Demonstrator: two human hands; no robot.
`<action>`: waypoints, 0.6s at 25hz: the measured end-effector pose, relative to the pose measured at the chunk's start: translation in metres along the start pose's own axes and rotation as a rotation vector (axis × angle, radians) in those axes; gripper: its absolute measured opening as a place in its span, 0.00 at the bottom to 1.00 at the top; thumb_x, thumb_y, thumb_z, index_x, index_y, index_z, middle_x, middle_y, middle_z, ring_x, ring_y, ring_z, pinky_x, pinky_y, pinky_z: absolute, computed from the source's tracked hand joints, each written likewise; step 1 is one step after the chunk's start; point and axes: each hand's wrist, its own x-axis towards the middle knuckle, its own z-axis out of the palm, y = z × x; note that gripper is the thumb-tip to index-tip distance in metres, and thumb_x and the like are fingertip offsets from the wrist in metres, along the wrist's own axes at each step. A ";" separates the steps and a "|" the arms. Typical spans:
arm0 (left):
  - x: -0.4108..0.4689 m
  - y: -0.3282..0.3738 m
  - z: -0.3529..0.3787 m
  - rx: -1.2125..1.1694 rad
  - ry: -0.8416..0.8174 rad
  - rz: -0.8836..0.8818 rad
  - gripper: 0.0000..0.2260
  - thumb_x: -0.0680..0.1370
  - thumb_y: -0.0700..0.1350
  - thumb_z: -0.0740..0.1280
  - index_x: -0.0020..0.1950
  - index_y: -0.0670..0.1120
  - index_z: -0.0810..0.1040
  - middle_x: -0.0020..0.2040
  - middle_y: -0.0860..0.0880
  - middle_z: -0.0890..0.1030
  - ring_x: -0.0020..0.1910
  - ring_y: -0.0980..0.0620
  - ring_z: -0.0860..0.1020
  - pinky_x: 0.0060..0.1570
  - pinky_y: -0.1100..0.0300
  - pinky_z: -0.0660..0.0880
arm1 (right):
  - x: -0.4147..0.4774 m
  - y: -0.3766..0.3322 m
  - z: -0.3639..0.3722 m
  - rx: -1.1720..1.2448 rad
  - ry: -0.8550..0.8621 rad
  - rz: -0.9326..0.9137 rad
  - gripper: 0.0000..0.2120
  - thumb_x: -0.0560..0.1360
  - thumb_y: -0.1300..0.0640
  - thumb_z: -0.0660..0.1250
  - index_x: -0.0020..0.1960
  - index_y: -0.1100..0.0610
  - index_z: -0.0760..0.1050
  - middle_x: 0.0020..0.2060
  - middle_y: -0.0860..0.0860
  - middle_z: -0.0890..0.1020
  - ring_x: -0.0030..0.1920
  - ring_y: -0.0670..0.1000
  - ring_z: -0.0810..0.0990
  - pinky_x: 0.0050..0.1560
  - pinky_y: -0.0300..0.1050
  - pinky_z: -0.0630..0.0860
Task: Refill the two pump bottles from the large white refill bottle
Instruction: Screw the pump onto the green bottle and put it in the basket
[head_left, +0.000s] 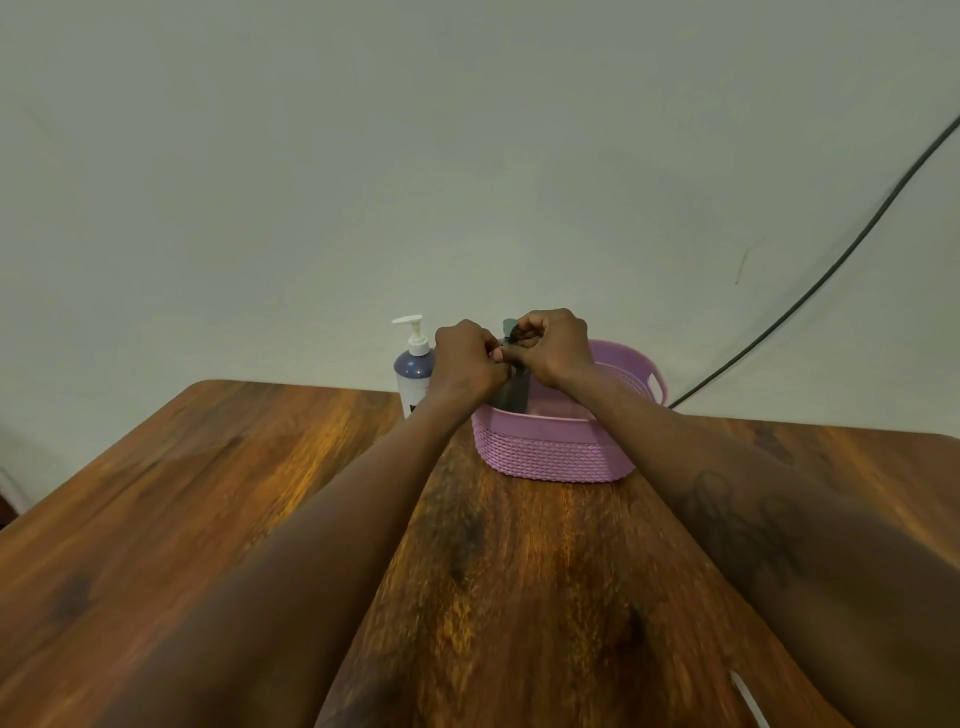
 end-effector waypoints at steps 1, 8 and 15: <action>-0.002 -0.003 -0.001 -0.012 0.024 0.000 0.08 0.73 0.42 0.76 0.51 0.41 0.87 0.46 0.45 0.86 0.41 0.50 0.83 0.47 0.61 0.79 | 0.000 -0.001 0.000 -0.009 -0.007 0.006 0.18 0.67 0.58 0.83 0.54 0.60 0.84 0.46 0.52 0.86 0.45 0.48 0.86 0.45 0.34 0.80; -0.020 -0.026 -0.025 -0.128 0.292 -0.007 0.12 0.73 0.47 0.78 0.53 0.43 0.86 0.48 0.48 0.86 0.43 0.54 0.82 0.47 0.62 0.81 | -0.015 -0.022 -0.008 -0.013 0.086 -0.089 0.23 0.68 0.57 0.82 0.61 0.60 0.82 0.54 0.52 0.85 0.51 0.47 0.84 0.47 0.27 0.77; -0.025 -0.049 -0.037 -0.106 0.324 -0.324 0.35 0.66 0.58 0.81 0.66 0.45 0.75 0.62 0.45 0.80 0.60 0.46 0.78 0.53 0.57 0.76 | -0.023 -0.068 0.021 -0.064 0.104 -0.309 0.19 0.72 0.55 0.79 0.60 0.58 0.82 0.54 0.53 0.86 0.52 0.49 0.85 0.55 0.36 0.80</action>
